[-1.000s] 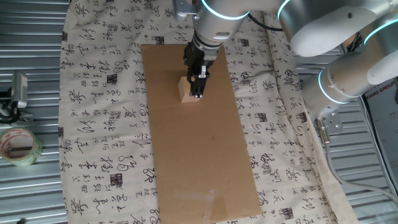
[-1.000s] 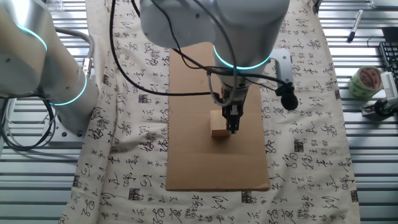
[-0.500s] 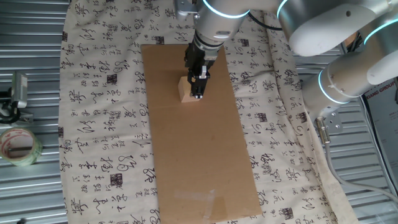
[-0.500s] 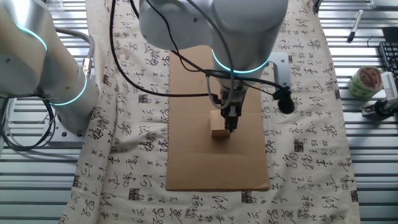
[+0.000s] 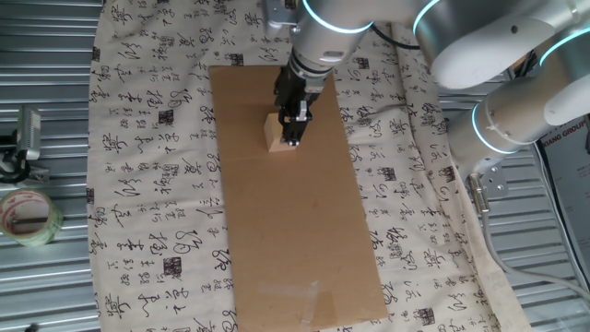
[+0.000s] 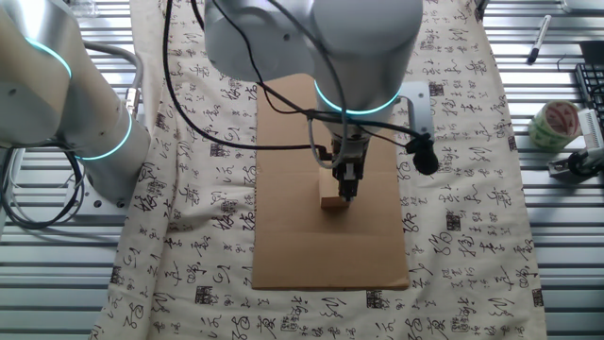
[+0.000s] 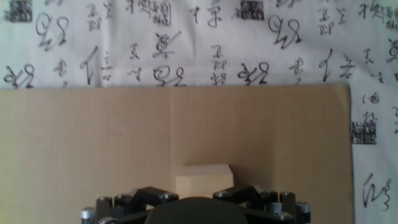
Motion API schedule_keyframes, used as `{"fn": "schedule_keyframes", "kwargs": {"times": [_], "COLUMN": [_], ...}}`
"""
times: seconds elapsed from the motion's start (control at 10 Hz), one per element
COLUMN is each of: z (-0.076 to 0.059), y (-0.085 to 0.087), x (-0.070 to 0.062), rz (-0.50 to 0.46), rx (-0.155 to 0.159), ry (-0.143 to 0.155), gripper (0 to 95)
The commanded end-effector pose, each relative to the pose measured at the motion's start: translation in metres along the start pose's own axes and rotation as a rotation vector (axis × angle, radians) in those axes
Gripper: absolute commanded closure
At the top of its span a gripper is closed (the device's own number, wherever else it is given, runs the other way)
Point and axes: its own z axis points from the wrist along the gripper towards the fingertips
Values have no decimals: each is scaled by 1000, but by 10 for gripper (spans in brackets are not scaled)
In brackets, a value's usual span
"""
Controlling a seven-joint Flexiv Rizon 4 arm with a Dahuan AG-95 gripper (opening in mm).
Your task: Hold a small block with the gripper and sweep it from left to right on the table
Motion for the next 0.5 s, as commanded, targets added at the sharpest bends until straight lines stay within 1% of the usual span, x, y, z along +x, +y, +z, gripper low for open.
{"fn": "schedule_keyframes", "kwargs": {"times": [0.1, 0.5], "z": [1, 1], "y": [-2, -2], "x": [2, 2], "rz": [-13, -16], "rx": [2, 4], "ry": [-20, -26], "gripper": [0, 0]}}
